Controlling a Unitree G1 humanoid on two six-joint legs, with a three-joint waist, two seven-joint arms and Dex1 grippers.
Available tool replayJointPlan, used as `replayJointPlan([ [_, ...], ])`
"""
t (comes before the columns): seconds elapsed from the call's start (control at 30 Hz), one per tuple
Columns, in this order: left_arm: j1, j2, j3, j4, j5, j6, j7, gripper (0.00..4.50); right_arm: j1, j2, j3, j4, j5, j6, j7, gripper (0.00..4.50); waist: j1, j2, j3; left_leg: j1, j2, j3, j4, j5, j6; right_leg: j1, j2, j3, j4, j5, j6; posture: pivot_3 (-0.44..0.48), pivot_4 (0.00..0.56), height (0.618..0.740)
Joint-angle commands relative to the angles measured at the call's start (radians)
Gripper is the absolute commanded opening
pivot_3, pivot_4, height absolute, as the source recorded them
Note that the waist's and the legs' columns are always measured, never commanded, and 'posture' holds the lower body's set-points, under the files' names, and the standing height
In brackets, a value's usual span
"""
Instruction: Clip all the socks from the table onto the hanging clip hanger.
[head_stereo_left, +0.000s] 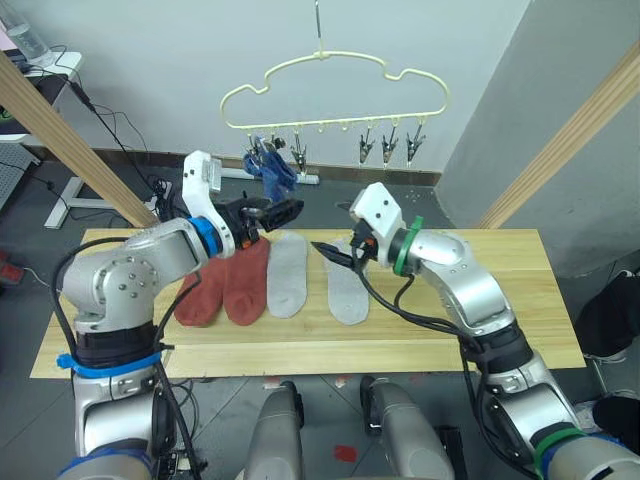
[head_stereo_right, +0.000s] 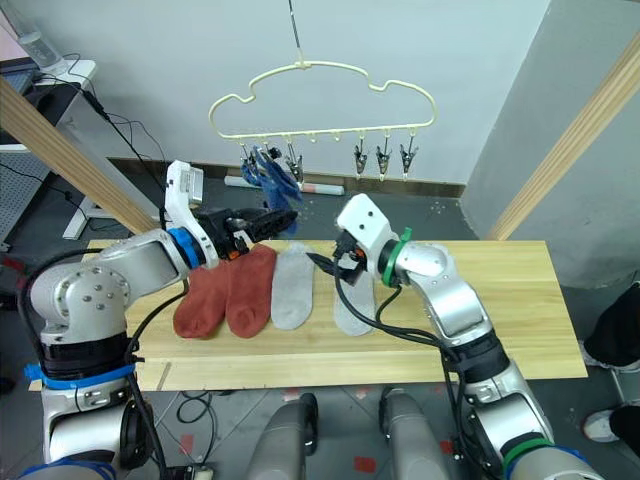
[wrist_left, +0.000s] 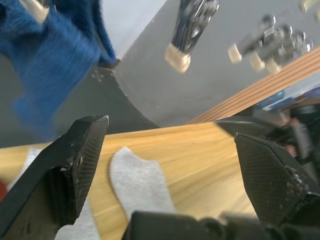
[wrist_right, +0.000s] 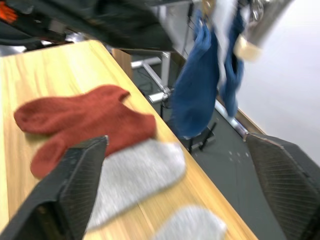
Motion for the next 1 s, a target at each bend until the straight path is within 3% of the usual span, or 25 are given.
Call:
replayJointPlan([
  [0.03,0.026,0.0,-0.022,-0.06,0.072,-0.119,-0.027,4.5,0.015,-0.014,-0.045,-0.101,0.048,0.032,0.001,4.48,0.0,0.0,0.0,0.0,0.0,0.0,0.0,0.0,0.0,0.0,0.0,0.0,0.0,0.0,0.0,-0.015,0.326,0.74],
  [0.23,0.129,-0.052,-0.125,-0.079,0.342,-0.538,-0.068,4.5,0.082,0.001,-0.194,-0.318,0.274,0.17,0.007,4.48,0.0,0.0,0.0,-0.001,0.0,0.0,-0.001,0.0,0.0,0.0,0.0,0.001,-0.002,0.0,0.0,-0.032,0.324,0.74],
  [0.4,0.157,-0.115,-0.18,-0.084,0.424,-0.662,-0.071,4.5,0.116,-0.034,-0.237,-0.393,0.354,0.228,-0.011,4.48,-0.001,0.0,0.0,-0.001,0.0,0.0,0.0,0.0,0.001,0.0,0.0,0.0,-0.003,0.0,0.0,-0.039,0.322,0.74],
  [0.5,0.172,-0.178,-0.216,-0.071,0.455,-0.742,-0.076,3.92,0.126,-0.05,-0.241,-0.408,0.355,0.224,-0.039,4.5,-0.003,0.0,0.0,-0.001,0.0,0.001,0.0,-0.001,0.001,0.001,0.0,0.001,-0.002,0.0,0.0,-0.058,0.318,0.74],
  [0.67,0.146,-0.228,-0.224,-0.008,0.537,-0.786,-0.02,2.43,0.132,-0.065,-0.218,-0.42,0.349,0.197,-0.065,4.5,-0.004,0.0,0.0,-0.001,0.0,0.0,0.0,-0.001,0.002,0.0,0.001,0.0,-0.002,0.0,0.0,-0.067,0.314,0.74],
  [1.0,0.093,-0.27,-0.214,0.111,0.624,-0.884,0.016,2.43,0.119,-0.059,-0.214,-0.434,0.387,0.183,-0.085,4.5,-0.005,0.0,0.0,-0.001,0.0,0.0,0.0,-0.001,0.002,0.001,0.001,0.0,-0.002,0.0,0.0,-0.071,0.303,0.74],
])
